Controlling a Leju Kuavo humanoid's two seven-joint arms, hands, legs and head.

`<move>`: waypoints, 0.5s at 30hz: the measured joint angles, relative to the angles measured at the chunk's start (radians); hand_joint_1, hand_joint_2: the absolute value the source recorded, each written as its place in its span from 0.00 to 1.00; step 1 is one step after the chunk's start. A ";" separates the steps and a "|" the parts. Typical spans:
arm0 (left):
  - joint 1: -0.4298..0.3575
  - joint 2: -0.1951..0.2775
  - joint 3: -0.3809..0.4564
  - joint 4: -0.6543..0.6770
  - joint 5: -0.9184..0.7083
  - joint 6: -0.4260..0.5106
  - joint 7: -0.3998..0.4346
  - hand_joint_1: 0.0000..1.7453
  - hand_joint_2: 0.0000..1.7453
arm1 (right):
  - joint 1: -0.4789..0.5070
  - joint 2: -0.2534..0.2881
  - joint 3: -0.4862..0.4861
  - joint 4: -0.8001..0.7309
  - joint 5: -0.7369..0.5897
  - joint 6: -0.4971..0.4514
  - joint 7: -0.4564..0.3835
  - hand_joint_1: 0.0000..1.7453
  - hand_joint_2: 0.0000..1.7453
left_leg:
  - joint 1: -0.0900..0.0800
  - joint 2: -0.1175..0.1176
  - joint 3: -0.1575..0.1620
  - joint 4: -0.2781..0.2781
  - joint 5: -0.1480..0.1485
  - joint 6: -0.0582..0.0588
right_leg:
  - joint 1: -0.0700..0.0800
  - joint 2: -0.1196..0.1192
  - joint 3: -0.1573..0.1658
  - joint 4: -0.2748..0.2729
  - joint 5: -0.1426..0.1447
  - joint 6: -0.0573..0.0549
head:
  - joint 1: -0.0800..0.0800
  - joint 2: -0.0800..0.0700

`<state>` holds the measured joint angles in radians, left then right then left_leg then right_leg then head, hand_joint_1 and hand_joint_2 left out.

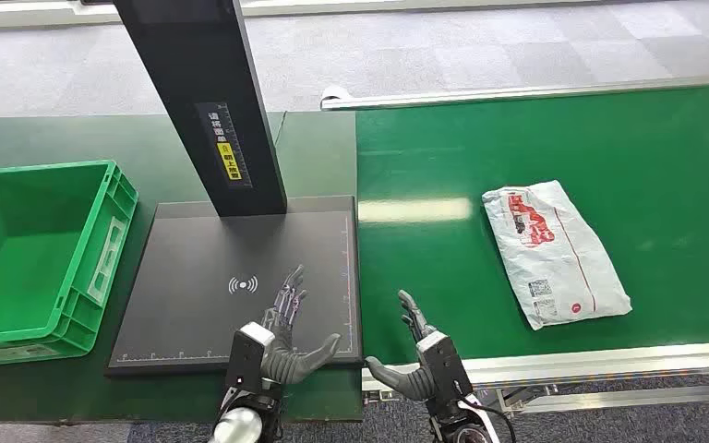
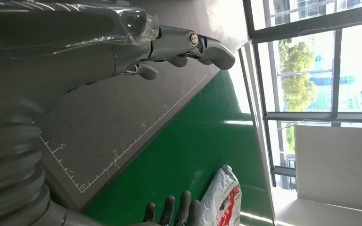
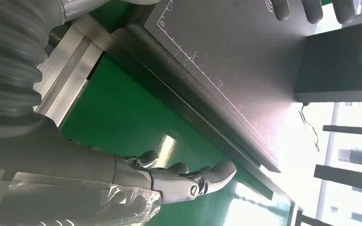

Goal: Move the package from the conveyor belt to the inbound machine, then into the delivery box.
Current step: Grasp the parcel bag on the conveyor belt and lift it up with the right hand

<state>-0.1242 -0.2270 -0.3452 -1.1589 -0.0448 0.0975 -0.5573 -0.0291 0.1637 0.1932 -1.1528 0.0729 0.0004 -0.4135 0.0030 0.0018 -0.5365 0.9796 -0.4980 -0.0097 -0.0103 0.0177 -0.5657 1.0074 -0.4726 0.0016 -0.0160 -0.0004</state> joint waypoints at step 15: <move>0.000 0.000 0.000 0.000 0.002 -0.001 0.000 0.00 1.00 | 0.000 0.000 -0.006 0.000 0.000 0.000 0.001 0.00 1.00 | 0.000 0.000 0.000 0.000 0.000 0.000 | 0.000 0.000 0.000 0.000 0.000 0.000 | 0.000 0.000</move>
<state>-0.1243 -0.2272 -0.3452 -1.1589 -0.0423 0.0965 -0.5573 -0.0291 0.1637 0.1872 -1.1528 0.0726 0.0004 -0.4128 0.0030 0.0019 -0.5365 0.9796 -0.4980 -0.0097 -0.0103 0.0177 -0.5657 1.0074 -0.4725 0.0016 -0.0160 -0.0004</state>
